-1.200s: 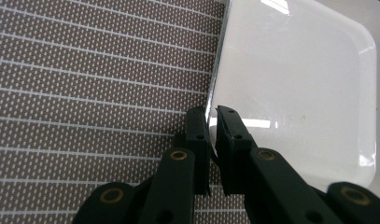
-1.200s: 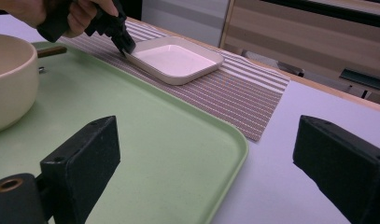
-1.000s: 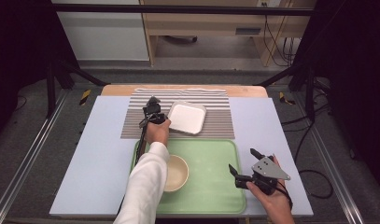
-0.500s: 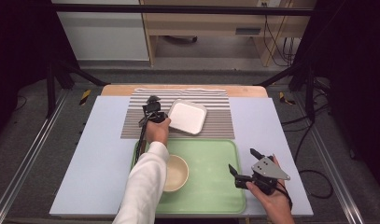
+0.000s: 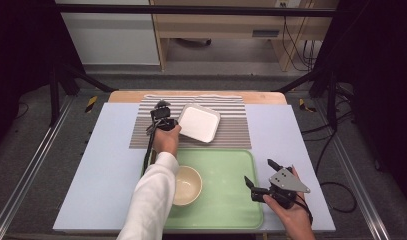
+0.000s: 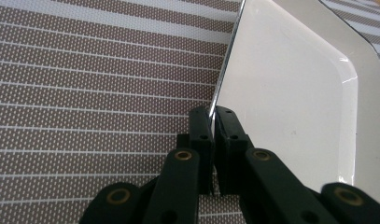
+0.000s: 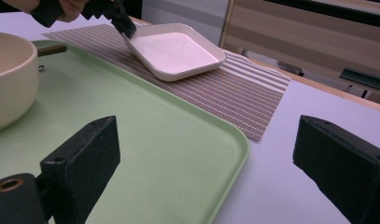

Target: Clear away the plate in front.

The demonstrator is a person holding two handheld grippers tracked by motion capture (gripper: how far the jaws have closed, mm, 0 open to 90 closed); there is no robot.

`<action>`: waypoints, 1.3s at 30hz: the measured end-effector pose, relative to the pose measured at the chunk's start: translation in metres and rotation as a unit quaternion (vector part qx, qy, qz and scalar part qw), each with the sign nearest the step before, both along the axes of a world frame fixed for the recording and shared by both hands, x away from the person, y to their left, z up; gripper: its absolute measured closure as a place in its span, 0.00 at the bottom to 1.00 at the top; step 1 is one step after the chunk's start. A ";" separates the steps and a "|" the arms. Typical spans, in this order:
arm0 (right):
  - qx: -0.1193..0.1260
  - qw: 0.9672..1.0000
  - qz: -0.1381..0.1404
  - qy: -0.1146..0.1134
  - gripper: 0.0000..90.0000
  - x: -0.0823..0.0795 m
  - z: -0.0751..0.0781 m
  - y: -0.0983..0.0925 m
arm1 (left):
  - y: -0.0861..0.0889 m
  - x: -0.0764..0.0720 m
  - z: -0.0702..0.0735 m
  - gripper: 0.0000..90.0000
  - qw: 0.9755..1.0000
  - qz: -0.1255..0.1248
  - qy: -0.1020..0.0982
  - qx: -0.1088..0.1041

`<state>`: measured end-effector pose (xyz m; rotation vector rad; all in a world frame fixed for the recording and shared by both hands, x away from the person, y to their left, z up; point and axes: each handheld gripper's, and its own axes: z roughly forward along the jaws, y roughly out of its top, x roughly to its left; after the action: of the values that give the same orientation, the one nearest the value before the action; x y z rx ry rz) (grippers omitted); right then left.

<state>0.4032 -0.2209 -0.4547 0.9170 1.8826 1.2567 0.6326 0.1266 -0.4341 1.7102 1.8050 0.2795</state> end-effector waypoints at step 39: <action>0.065 0.990 -0.102 0.074 0.49 0.051 0.083 0.036 | -0.016 -0.080 0.061 0.96 0.987 -0.077 -0.106 -0.089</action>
<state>0.4537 -0.1847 -0.3719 1.2696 1.7793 1.2262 0.5530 0.1106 -0.3734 1.6182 1.4908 0.2174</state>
